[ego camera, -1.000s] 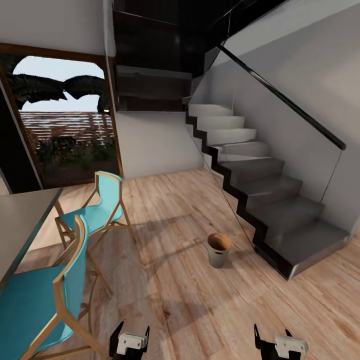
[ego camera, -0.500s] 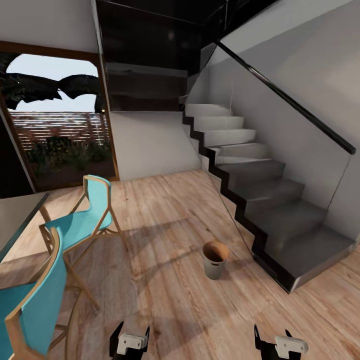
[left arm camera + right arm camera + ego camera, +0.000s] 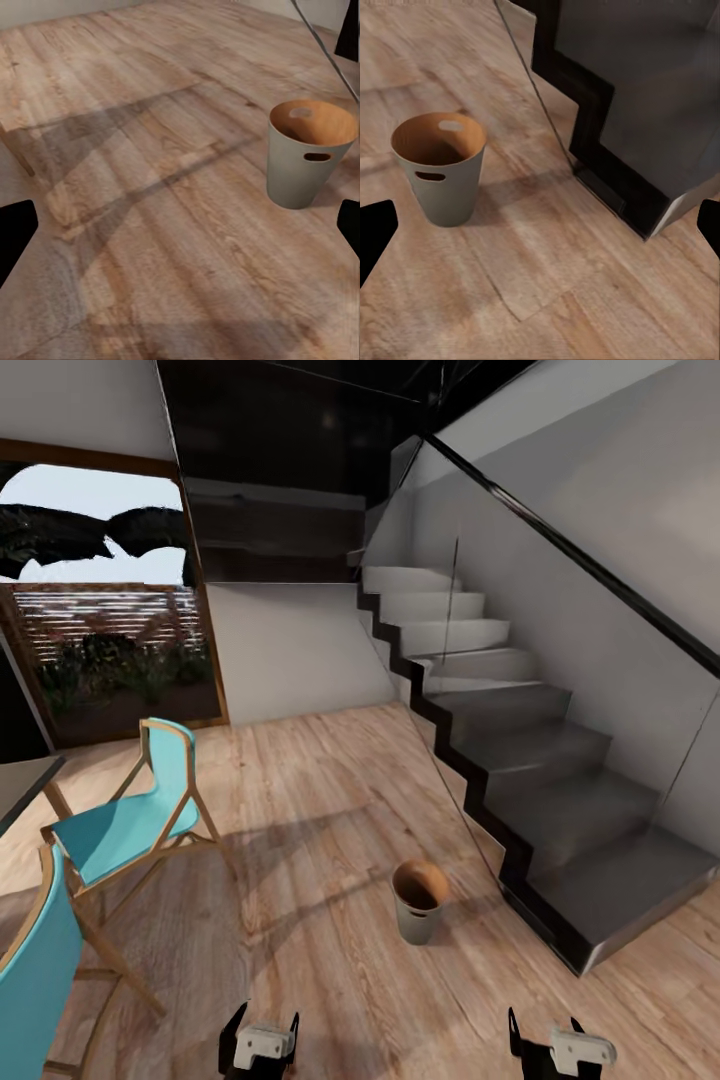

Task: Put the three can of soda from the living room inside the tash can in the kitchen.

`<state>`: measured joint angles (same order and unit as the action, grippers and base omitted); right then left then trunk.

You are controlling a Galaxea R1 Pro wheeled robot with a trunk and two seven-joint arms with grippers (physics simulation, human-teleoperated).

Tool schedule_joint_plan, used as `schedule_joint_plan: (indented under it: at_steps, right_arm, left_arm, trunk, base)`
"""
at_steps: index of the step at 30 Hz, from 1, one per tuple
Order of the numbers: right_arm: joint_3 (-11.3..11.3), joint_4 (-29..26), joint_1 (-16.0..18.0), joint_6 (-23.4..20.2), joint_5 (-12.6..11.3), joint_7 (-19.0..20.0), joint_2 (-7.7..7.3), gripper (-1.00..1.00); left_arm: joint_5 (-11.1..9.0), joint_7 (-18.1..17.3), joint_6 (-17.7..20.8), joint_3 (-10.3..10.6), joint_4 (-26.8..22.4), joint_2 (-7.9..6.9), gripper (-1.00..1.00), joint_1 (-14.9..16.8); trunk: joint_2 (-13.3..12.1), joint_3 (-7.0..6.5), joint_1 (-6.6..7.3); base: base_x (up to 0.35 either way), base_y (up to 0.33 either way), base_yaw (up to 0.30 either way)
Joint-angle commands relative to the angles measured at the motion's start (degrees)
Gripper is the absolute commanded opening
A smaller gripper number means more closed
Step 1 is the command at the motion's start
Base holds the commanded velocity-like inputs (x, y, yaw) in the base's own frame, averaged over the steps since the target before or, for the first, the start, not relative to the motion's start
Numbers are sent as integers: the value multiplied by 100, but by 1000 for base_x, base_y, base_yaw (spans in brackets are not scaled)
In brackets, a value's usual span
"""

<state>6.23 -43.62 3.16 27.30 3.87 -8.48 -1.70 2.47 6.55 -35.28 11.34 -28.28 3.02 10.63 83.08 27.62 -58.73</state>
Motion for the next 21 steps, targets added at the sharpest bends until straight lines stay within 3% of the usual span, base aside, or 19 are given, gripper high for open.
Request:
schedule_joint_plan:
  at_steps: [1,7,21]
  right_arm:
    - [-3,-23,0,2,0,-21,7,100]
    - [-17,-33,0,3,13,-336,69,100]
    - [-27,-17,0,3,30,-418,82,100]
  left_arm:
    - [-1,3,-3,0,-1,-2,100,0]
    - [-1,4,-5,0,-2,-3,100,0]
    - [-34,6,-31,-53,-66,-3,100,-5]
  trunk:
    - [0,0,0]
    - [0,0,0]
    - [0,0,0]
  base:
    - [288,-185,0]
    - [275,-185,0]
    - [204,-146,0]
